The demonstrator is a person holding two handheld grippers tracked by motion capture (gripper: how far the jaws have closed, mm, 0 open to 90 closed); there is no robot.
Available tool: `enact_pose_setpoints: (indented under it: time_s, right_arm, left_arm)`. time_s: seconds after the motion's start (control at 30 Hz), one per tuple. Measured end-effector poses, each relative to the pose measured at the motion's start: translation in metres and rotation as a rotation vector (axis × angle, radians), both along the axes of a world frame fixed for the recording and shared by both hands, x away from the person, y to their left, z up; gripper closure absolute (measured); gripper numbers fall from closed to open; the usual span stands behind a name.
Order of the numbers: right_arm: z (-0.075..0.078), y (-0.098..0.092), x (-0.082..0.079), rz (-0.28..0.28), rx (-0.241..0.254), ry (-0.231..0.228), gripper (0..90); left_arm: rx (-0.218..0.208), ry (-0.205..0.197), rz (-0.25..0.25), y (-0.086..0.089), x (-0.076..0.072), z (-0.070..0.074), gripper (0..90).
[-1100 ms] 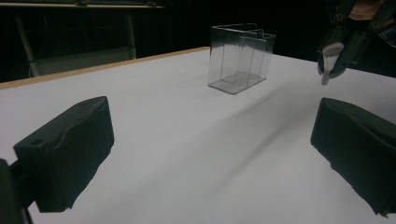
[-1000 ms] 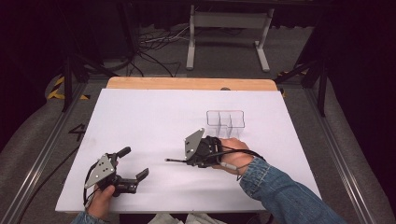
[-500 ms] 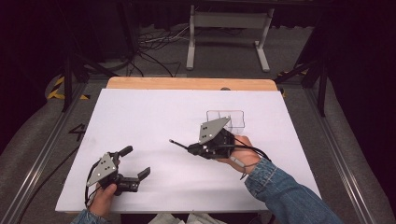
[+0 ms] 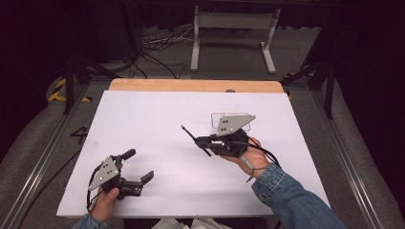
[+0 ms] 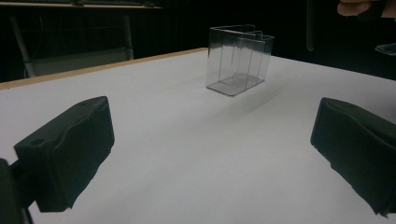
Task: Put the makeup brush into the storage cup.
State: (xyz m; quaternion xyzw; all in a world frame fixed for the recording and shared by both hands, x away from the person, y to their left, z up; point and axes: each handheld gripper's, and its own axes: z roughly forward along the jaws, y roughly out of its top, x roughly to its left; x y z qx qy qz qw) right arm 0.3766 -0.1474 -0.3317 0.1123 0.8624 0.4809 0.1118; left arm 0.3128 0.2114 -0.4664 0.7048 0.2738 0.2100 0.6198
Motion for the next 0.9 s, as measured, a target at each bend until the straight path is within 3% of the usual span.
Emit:
enact_pose_setpoints:
  time_s: [0.17,0.23,0.53,0.9]
  right_arm:
    - [0.001,-0.009,0.001,-0.045,0.061,-0.013,84.1]
    - [0.001,-0.016,0.002,-0.078,0.111,-0.020,84.1]
    - [0.001,-0.032,0.005,-0.161,0.215,-0.043,84.1]
    - [-0.002,-0.049,0.010,-0.251,0.294,-0.063,84.0]
  left_arm:
    - [0.007,-0.002,-0.001,0.000,0.000,0.000,0.1]
    - [0.007,-0.002,-0.002,0.000,0.000,0.000,0.1]
    - [0.008,-0.001,-0.001,0.000,0.000,0.000,0.1]
    - [0.007,-0.002,0.000,0.000,0.000,0.000,0.1]
